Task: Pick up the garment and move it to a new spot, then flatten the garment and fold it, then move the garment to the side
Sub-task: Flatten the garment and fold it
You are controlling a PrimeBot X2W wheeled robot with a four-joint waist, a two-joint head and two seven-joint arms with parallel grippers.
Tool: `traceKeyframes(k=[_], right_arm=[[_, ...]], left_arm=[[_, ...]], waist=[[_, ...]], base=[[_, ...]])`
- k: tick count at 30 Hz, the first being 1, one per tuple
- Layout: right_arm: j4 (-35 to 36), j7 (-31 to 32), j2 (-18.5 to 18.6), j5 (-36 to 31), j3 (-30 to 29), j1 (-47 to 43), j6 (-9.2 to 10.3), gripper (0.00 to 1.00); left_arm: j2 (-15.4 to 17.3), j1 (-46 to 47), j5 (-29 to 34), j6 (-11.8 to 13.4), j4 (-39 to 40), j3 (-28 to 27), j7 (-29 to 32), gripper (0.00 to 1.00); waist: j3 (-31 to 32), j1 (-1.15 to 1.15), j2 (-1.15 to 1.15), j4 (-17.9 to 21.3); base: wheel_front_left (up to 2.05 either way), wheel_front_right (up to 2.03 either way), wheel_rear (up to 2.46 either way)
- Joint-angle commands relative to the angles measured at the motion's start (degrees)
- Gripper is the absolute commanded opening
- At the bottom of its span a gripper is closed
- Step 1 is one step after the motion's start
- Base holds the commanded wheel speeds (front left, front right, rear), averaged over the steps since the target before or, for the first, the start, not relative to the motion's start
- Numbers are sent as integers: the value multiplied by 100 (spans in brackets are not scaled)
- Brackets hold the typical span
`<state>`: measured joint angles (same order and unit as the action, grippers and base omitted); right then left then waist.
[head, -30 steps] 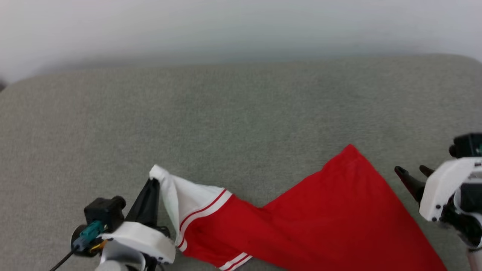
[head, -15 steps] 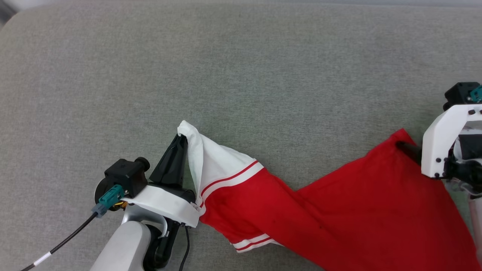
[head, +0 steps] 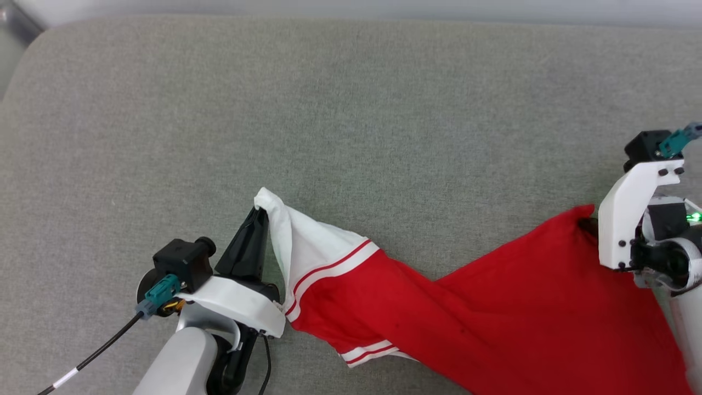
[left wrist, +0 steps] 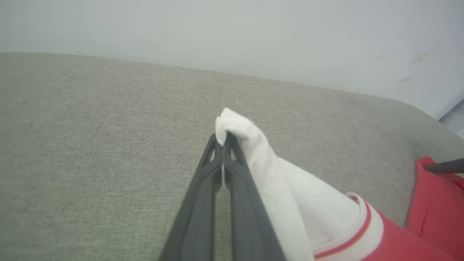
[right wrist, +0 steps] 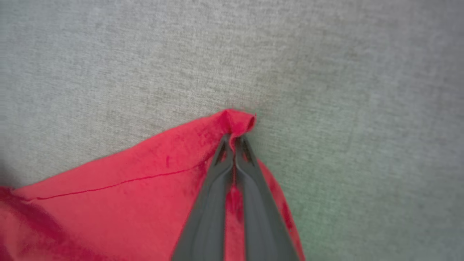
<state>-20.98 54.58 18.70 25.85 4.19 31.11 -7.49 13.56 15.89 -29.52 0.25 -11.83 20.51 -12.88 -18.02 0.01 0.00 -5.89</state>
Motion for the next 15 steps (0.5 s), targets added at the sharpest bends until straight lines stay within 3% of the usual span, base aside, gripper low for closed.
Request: traceKeyframes(k=[1, 15], right_arm=[[-21, -131, 57, 4, 65, -121, 1, 0], [-322, -2134, 345, -204, 368, 184, 1, 0]], left_arm=[[40, -42, -39, 10, -24, -24, -20, 0], [487, 906, 8, -89, -334, -160, 458, 0]], waist=[[233, -1, 0, 69], [1713, -1, 0, 449]], base=[[0, 0, 0], [0, 0, 0]])
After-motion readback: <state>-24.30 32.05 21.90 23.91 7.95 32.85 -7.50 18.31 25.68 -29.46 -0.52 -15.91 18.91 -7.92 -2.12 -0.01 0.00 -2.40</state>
